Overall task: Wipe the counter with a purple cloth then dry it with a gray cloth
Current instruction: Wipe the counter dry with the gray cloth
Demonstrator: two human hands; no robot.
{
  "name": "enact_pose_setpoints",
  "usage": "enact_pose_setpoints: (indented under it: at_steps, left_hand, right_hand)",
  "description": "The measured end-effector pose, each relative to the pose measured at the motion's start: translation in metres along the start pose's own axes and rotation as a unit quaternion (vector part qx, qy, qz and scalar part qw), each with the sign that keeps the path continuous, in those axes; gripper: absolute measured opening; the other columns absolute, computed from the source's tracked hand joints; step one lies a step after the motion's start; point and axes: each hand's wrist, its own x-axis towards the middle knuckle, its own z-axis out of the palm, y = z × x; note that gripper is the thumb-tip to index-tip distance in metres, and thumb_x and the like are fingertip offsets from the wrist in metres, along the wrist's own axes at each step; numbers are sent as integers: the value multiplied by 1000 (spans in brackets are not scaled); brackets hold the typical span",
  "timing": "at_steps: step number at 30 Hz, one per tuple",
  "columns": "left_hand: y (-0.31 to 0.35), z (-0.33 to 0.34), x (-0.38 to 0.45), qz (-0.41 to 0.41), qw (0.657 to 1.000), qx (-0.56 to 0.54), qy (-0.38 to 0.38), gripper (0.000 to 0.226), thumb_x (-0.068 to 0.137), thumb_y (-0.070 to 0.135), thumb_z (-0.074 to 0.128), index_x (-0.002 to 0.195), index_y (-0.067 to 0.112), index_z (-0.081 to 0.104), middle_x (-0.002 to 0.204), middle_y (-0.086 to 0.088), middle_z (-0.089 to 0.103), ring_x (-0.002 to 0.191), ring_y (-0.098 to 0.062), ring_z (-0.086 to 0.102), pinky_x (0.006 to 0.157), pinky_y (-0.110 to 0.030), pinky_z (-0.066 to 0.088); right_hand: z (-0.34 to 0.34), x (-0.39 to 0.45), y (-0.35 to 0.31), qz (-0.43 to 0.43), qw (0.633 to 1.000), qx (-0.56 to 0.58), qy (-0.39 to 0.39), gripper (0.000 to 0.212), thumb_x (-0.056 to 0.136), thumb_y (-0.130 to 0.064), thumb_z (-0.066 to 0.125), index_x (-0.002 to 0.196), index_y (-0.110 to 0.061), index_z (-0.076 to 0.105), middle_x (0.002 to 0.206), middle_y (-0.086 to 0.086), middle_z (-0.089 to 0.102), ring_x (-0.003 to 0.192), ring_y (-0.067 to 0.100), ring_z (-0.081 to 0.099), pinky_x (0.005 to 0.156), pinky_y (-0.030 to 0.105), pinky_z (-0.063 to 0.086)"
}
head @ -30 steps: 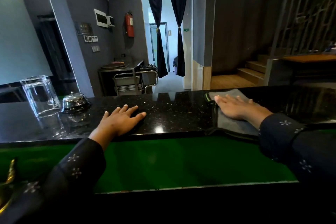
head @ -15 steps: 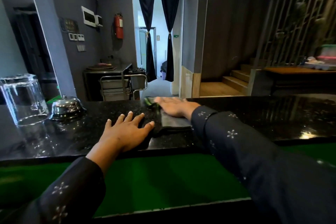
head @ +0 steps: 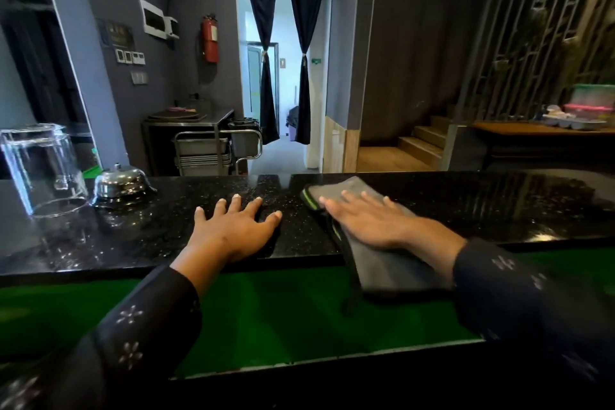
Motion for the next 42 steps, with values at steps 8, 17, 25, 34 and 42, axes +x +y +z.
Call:
enact_pose_setpoints:
  at_steps: [8,17,25,34,42]
  left_hand:
    - [1,3,3,0,1000,13,7,71,88,70,13,150,37,6,160,-2,0,147,-25,-2,115,-55,-3]
    - [1,-1,3,-12,1000,15,-6,73,84,75,14,149,42,8,160,2,1,147,-20,1,116,-52,0]
    - [29,-7,-14,16,994,32,103,66,88,67,33,145,34,31,156,4,26,143,-18,24,116,-55,11]
    - [185,22,22,88,994,-61,11,66,91,63,32,148,29,26,157,-3,22,145,-23,18,114,-55,5]
    - [196,38,23,90,996,-21,18,62,91,65,21,148,40,18,160,4,10,147,-17,6,117,-46,0]
  right_hand:
    - [-19,-18,87,99,995,32,-7,49,95,-59,-2,143,-58,4,161,-11,-2,148,20,-3,116,53,-4]
    - [-11,41,29,29,999,22,-15,83,68,-86,-12,144,-54,4,162,-1,-5,146,34,-11,111,63,-11]
    - [-22,-29,127,37,999,29,-16,63,83,-73,-5,144,-57,3,161,-10,-3,148,20,-4,115,57,-5]
    - [-24,-20,137,53,998,38,-11,64,85,-75,-2,145,-54,7,162,-3,-4,147,30,-10,112,60,-12]
    - [-38,-29,227,55,998,39,-20,64,83,-74,-1,144,-57,4,162,-7,-4,148,24,-6,115,60,-5]
